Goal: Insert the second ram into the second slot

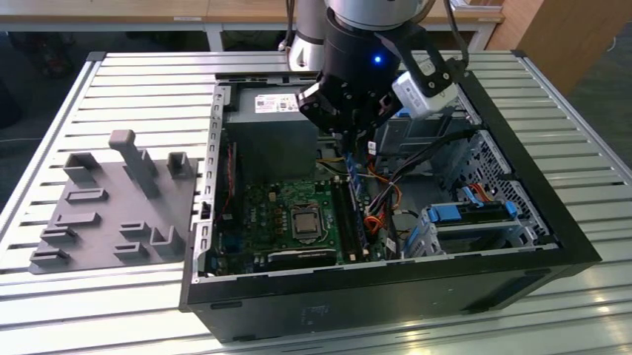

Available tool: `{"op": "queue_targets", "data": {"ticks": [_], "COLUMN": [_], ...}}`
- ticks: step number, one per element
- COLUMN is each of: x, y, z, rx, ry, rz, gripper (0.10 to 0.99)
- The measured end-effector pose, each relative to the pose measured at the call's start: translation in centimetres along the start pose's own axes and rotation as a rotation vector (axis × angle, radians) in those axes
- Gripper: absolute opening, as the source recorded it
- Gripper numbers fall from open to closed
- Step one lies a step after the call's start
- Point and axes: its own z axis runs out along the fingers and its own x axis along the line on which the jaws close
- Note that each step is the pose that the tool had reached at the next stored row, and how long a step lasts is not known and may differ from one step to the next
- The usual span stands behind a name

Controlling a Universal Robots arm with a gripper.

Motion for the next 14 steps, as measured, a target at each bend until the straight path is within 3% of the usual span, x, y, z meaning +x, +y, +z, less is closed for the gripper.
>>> {"op": "queue_targets", "data": {"ticks": [6, 14], "x": [0.00, 0.01], "y": [-0.01, -0.01], "z": [0.13, 0.35], "rx": [0.001, 0.001], "ry": [-0.0022, -0.0023], "rz": [0.064, 0.074], "gripper": [0.137, 0.137]}}
